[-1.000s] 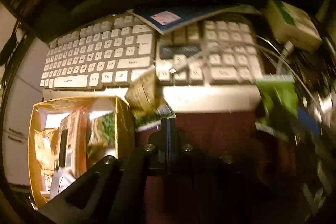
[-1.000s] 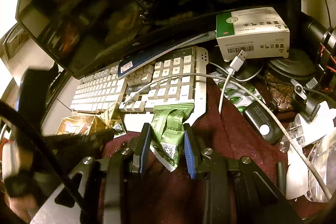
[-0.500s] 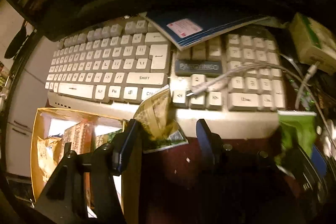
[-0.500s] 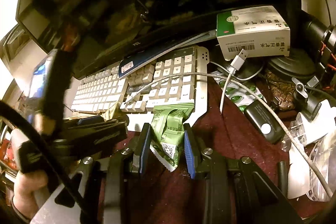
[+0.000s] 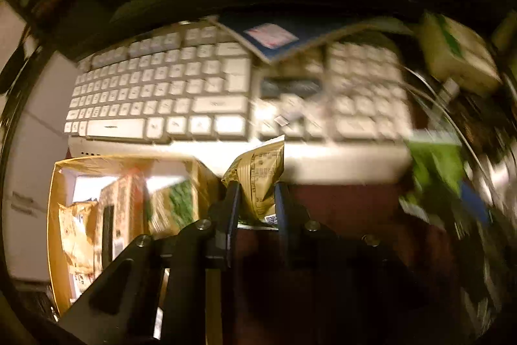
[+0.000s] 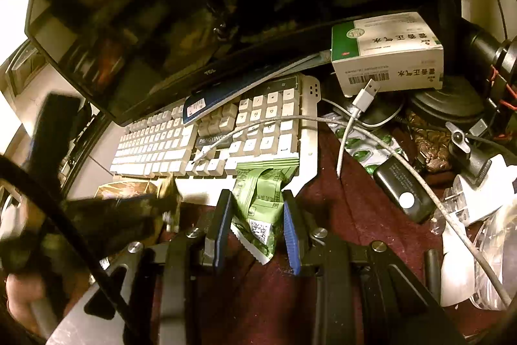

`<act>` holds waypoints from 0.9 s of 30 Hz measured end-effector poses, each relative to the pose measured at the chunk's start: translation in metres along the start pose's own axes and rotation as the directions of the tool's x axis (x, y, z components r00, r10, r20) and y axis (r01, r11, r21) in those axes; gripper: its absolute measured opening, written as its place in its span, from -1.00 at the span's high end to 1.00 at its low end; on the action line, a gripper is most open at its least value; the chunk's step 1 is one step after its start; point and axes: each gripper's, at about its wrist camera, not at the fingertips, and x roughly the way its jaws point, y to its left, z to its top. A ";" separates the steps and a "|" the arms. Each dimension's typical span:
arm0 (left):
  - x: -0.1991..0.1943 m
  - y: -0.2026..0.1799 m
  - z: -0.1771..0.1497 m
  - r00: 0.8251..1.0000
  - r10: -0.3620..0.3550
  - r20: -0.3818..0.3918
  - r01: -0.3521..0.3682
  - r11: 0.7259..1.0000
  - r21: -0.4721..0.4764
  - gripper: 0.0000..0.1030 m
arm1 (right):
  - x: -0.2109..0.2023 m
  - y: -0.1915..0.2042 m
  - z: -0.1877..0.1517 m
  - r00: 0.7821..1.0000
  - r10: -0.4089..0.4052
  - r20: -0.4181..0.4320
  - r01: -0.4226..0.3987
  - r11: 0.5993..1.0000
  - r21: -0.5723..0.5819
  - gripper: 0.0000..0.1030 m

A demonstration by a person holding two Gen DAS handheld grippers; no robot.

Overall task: Organize snacks
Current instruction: 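Grasp another tan snack bag from the desk with the left tool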

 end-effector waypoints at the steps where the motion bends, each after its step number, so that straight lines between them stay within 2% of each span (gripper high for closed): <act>1: -0.004 -0.008 -0.005 1.000 -0.021 -0.006 0.021 0.999 0.048 0.55 | 0.000 -0.001 0.000 1.000 0.000 0.002 0.000 1.000 0.003 0.42; 3: -0.008 -0.021 -0.011 0.998 -0.054 -0.026 0.057 0.990 0.130 0.52 | -0.001 -0.002 0.000 1.000 -0.003 0.005 0.003 1.000 0.007 0.42; 5: -0.009 -0.033 -0.014 1.000 -0.031 -0.003 0.031 0.982 0.184 0.43 | -0.002 -0.002 0.000 1.000 -0.002 0.006 0.002 1.000 0.010 0.42; 6: -0.009 -0.036 -0.015 1.000 -0.013 0.012 0.010 0.980 0.200 0.31 | -0.002 -0.003 0.000 1.000 -0.002 0.007 0.002 1.000 0.010 0.42; 7: -0.007 -0.040 -0.016 1.000 0.009 0.019 -0.013 0.976 0.219 0.04 | -0.002 -0.003 0.000 1.000 -0.002 0.008 0.002 1.000 0.011 0.42; 8: -0.005 -0.043 -0.015 1.000 0.020 0.020 -0.024 0.973 0.229 -0.07 | -0.002 -0.003 0.000 1.000 0.000 0.008 0.000 1.000 0.013 0.42; 14: 0.003 -0.045 -0.024 1.000 0.002 0.013 -0.004 0.983 0.183 -0.05 | -0.004 -0.004 0.001 1.000 0.004 0.009 -0.004 1.000 0.018 0.42; 15: 0.005 -0.044 -0.026 1.000 -0.003 0.006 0.002 0.985 0.171 0.05 | -0.004 -0.004 0.001 1.000 0.006 0.009 -0.006 1.000 0.018 0.42; 16: 0.007 -0.043 -0.031 1.000 -0.010 -0.001 0.010 0.987 0.158 0.22 | -0.004 -0.004 0.001 1.000 0.006 0.010 -0.006 1.000 0.018 0.42; 21: 0.000 -0.038 -0.045 0.999 -0.010 0.052 0.004 0.994 0.108 0.39 | -0.006 -0.001 0.000 1.000 0.014 0.012 -0.015 1.000 0.007 0.42; 24: -0.020 -0.034 -0.060 0.993 -0.047 0.111 0.036 0.994 0.106 0.40 | -0.006 0.007 -0.002 1.000 0.010 0.024 -0.009 1.000 -0.029 0.42; 27: -0.040 -0.019 -0.079 0.986 -0.080 0.148 0.073 0.996 0.053 0.41 | -0.009 0.019 -0.005 0.999 -0.001 0.044 0.005 0.996 -0.087 0.42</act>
